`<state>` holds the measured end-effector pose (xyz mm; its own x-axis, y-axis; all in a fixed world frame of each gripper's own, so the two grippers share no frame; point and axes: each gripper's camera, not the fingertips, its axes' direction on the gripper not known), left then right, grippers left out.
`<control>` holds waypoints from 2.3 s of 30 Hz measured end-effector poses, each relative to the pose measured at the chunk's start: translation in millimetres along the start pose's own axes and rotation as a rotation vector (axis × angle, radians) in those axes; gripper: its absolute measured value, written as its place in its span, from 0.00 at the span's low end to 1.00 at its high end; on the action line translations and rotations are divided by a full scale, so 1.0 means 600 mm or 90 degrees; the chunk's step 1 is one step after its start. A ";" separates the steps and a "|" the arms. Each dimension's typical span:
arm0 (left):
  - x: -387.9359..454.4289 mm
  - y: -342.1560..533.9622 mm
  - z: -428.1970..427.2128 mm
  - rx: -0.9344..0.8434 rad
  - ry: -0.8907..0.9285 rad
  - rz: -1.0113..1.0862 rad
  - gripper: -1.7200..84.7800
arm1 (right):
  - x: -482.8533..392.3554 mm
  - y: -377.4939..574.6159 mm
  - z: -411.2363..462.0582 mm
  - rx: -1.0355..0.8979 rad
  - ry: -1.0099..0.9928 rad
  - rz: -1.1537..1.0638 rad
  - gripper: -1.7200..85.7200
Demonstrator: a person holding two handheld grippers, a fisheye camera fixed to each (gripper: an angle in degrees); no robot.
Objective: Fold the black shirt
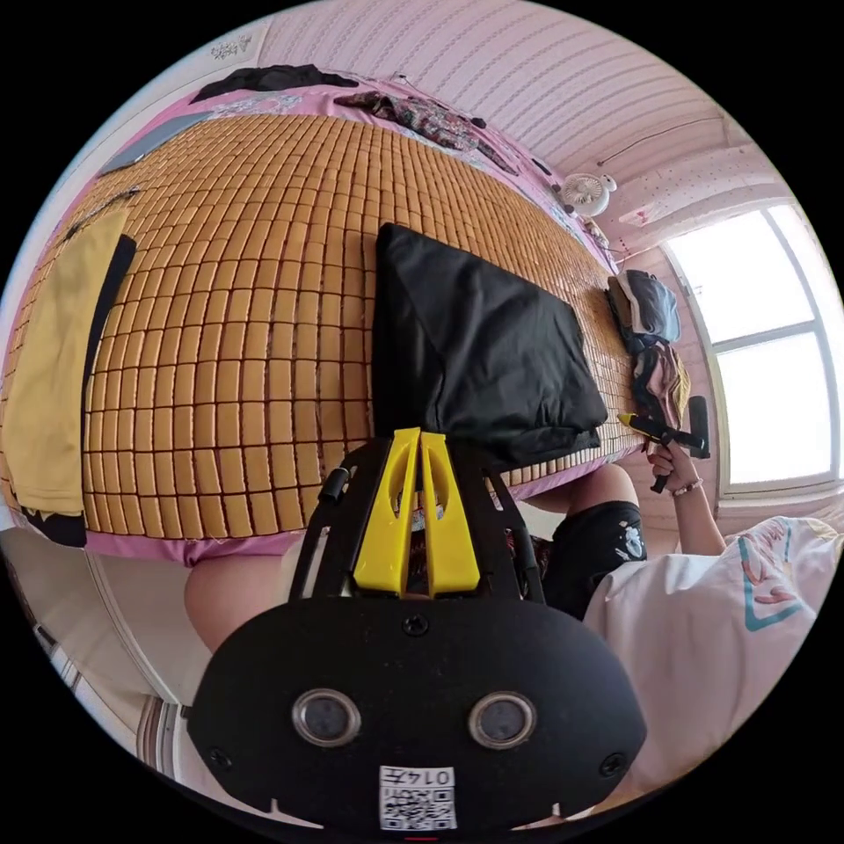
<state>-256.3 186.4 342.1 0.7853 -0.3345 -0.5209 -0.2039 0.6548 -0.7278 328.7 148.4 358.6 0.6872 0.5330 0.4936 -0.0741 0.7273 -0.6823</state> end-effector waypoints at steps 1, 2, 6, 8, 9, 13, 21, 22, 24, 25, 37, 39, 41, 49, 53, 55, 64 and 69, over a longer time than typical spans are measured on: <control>-0.002 0.002 0.005 -0.007 -0.010 -0.002 0.01 | -0.001 0.001 0.013 -0.012 0.027 0.005 0.02; -0.001 0.007 0.008 -0.010 -0.033 0.003 0.01 | -0.007 0.002 0.017 -0.012 0.044 0.000 0.02; 0.050 -0.002 0.001 0.033 -0.082 0.098 0.01 | -0.072 -0.018 0.016 0.019 0.156 -0.105 0.02; 0.102 -0.022 0.021 0.049 -0.065 0.169 0.01 | -0.150 -0.064 0.040 0.029 0.181 -0.218 0.02; 0.140 -0.036 0.044 0.060 -0.047 0.209 0.01 | -0.171 -0.080 0.050 0.027 0.177 -0.244 0.02; 0.248 -0.066 0.150 0.050 -0.016 0.306 0.01 | -0.330 -0.200 0.149 -0.007 0.188 -0.415 0.01; 0.293 -0.061 0.280 -0.013 -0.058 0.394 0.01 | -0.466 -0.349 0.348 -0.166 0.324 -0.519 0.01; 0.291 -0.060 0.282 -0.014 -0.053 0.391 0.01 | -0.477 -0.360 0.358 -0.198 0.336 -0.529 0.01; 0.282 -0.061 0.289 -0.014 -0.032 0.380 0.01 | -0.500 -0.382 0.368 -0.267 0.364 -0.541 0.01; 0.280 -0.062 0.291 -0.014 -0.027 0.377 0.01 | -0.514 -0.392 0.369 -0.257 0.390 -0.557 0.01; 0.265 -0.053 0.323 0.005 -0.018 0.375 0.01 | -0.487 -0.466 0.371 -0.314 0.353 -0.486 0.01; 0.260 -0.052 0.327 0.005 -0.011 0.379 0.01 | -0.459 -0.464 0.325 -0.252 0.291 -0.453 0.01; 0.259 -0.050 0.328 0.007 -0.011 0.385 0.01 | -0.406 -0.425 0.234 -0.127 0.205 -0.414 0.01; 0.286 -0.006 0.289 0.125 0.123 0.521 0.05 | -0.118 -0.138 0.070 -0.048 0.182 -0.179 0.09; 0.332 0.004 0.308 0.155 0.127 0.589 0.12 | -0.013 -0.033 0.069 -0.111 0.176 -0.058 0.11; 0.351 -0.002 0.328 0.132 0.129 0.599 0.15 | 0.021 -0.010 0.063 -0.092 0.099 -0.032 0.09; 0.441 -0.024 0.409 0.090 0.075 0.647 0.22 | 0.132 0.037 -0.026 0.059 -0.214 0.009 0.02; 0.451 -0.063 0.445 0.045 -0.008 0.576 0.07 | 0.157 0.046 -0.034 0.096 -0.332 0.009 0.03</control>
<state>119.9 252.0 347.5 0.3497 0.3350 -0.8749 -0.7099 0.7042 -0.0142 406.0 210.1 375.2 0.2380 0.6588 0.7137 -0.2095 0.7523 -0.6246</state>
